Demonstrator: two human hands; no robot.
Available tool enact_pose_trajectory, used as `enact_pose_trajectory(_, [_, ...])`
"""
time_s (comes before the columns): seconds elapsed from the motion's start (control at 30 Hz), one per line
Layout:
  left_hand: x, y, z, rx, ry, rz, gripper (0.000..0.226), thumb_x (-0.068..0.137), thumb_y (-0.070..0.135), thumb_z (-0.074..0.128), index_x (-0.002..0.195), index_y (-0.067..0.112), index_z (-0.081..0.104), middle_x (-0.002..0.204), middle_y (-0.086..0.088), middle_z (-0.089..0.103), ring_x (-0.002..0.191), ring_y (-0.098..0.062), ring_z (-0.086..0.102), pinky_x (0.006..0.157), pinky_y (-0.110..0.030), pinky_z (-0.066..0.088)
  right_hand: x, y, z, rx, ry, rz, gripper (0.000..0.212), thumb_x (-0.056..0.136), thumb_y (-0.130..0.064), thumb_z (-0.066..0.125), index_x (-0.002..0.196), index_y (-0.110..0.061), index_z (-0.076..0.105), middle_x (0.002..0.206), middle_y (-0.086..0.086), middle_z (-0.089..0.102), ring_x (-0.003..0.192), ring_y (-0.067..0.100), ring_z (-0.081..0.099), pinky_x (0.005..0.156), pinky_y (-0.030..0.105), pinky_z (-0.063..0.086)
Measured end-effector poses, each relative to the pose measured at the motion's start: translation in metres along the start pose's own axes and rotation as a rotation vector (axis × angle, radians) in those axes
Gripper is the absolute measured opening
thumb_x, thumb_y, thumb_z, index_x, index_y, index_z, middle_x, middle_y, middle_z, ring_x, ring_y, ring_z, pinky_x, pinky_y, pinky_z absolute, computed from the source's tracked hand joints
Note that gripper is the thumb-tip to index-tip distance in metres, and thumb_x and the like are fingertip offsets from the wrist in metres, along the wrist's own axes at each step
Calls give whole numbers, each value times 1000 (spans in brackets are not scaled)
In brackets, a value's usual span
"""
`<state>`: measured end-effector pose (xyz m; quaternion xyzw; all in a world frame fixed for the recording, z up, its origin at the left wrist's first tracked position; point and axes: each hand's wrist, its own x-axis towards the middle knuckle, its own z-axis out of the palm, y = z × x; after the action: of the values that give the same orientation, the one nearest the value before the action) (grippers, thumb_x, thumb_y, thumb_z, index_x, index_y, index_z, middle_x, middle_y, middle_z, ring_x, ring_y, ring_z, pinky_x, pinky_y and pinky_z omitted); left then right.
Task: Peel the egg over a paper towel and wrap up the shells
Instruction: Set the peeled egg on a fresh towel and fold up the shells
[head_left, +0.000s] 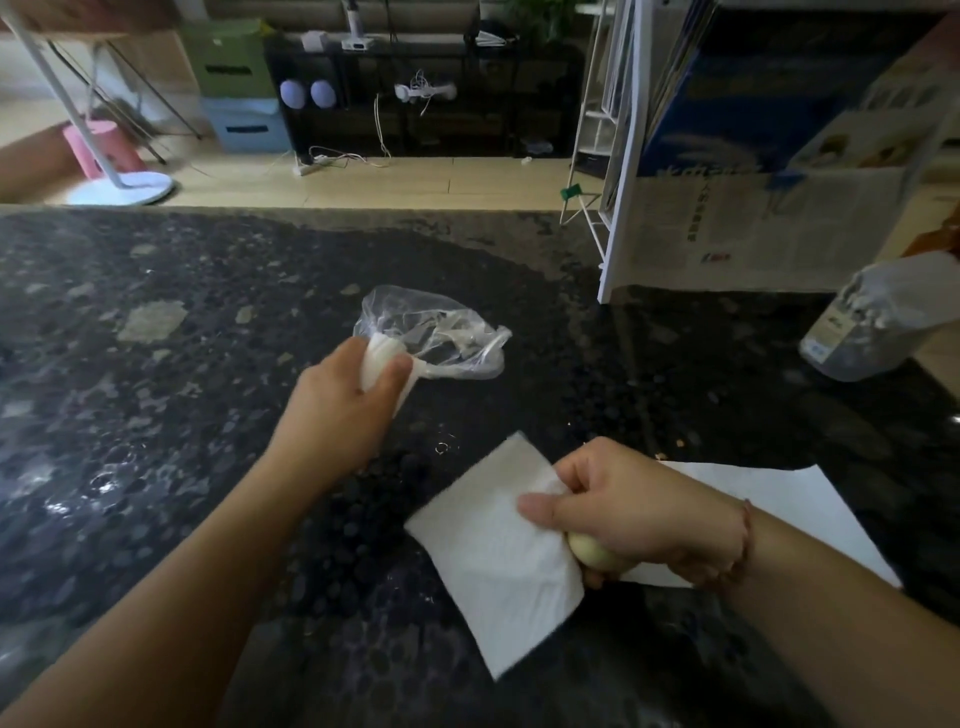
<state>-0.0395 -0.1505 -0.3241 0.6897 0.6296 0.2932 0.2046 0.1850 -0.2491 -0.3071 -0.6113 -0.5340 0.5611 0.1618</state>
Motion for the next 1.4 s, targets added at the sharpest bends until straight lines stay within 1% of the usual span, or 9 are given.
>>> enact_pose_trajectory(0.23, [-8, -19, 10, 556, -124, 137, 52, 87, 69, 45, 130, 39, 46, 121, 6, 62, 96, -22, 65, 61, -31, 40, 2, 12, -96, 72, 431, 103, 23, 88, -31, 67, 91, -8, 68, 70, 18, 69, 39, 18, 60, 37, 25, 49])
enact_pose_trajectory(0.5, [-14, -2, 21, 708, -82, 266, 58, 84, 64, 53, 127, 25, 56, 120, -2, 63, 105, -27, 61, 72, -40, 53, 39, 51, -172, -292, 545, 370, 29, 91, -37, 60, 99, -9, 55, 46, 12, 64, 33, 18, 57, 40, 24, 46])
enact_pose_trajectory(0.63, [-16, 32, 35, 578, -10, 466, 45, 86, 49, 65, 116, 15, 65, 112, -11, 67, 99, -37, 64, 73, -48, 56, 47, 62, -182, -335, 641, 326, 31, 89, -34, 59, 111, -12, 56, 62, 16, 70, 38, 22, 61, 41, 26, 47])
enact_pose_trajectory(0.77, [-19, 70, 58, 408, -122, 534, 44, 84, 50, 63, 119, 21, 65, 116, -1, 65, 107, -27, 61, 84, -43, 52, 43, 75, -203, -331, 721, 335, 40, 89, -29, 58, 123, -9, 55, 75, 15, 68, 33, 19, 59, 38, 23, 45])
enact_pose_trajectory(0.97, [-22, 101, 92, 199, -254, 596, 29, 90, 39, 65, 117, 29, 65, 118, 10, 60, 110, -16, 56, 89, -30, 46, 35, 103, -222, -429, 768, 335, 39, 87, -43, 56, 94, -5, 58, 63, 12, 69, 38, 24, 63, 40, 26, 48])
enact_pose_trajectory(1.1, [-12, 120, 110, 164, -335, 627, 20, 90, 26, 68, 108, 33, 71, 111, 14, 61, 108, -14, 53, 90, -28, 45, 19, 101, -237, -470, 1020, 277, 40, 83, -56, 58, 102, -21, 58, 58, 0, 66, 47, 16, 65, 47, 27, 50])
enact_pose_trajectory(1.17, [-6, 129, 121, 199, -407, 622, 18, 90, 25, 68, 105, 34, 73, 109, 14, 60, 109, -15, 53, 92, -32, 47, 17, 95, -240, -430, 1116, 192, 45, 81, -59, 60, 111, -25, 58, 71, -4, 63, 62, 17, 65, 57, 32, 55])
enact_pose_trajectory(1.3, [-1, 137, 134, 253, -541, 646, 20, 89, 26, 69, 105, 36, 74, 112, 14, 60, 112, -13, 50, 95, -34, 47, 39, 80, -205, -567, 969, -112, 37, 81, -56, 63, 103, -26, 64, 90, -7, 65, 82, 14, 63, 72, 33, 55])
enact_pose_trajectory(1.4, [-2, 135, 139, 293, -576, 682, 22, 89, 26, 69, 107, 37, 74, 116, 13, 61, 112, -13, 50, 95, -34, 47, 56, 88, -181, -789, 962, -170, 32, 88, -51, 58, 106, -24, 62, 105, -1, 62, 92, 21, 62, 74, 37, 53])
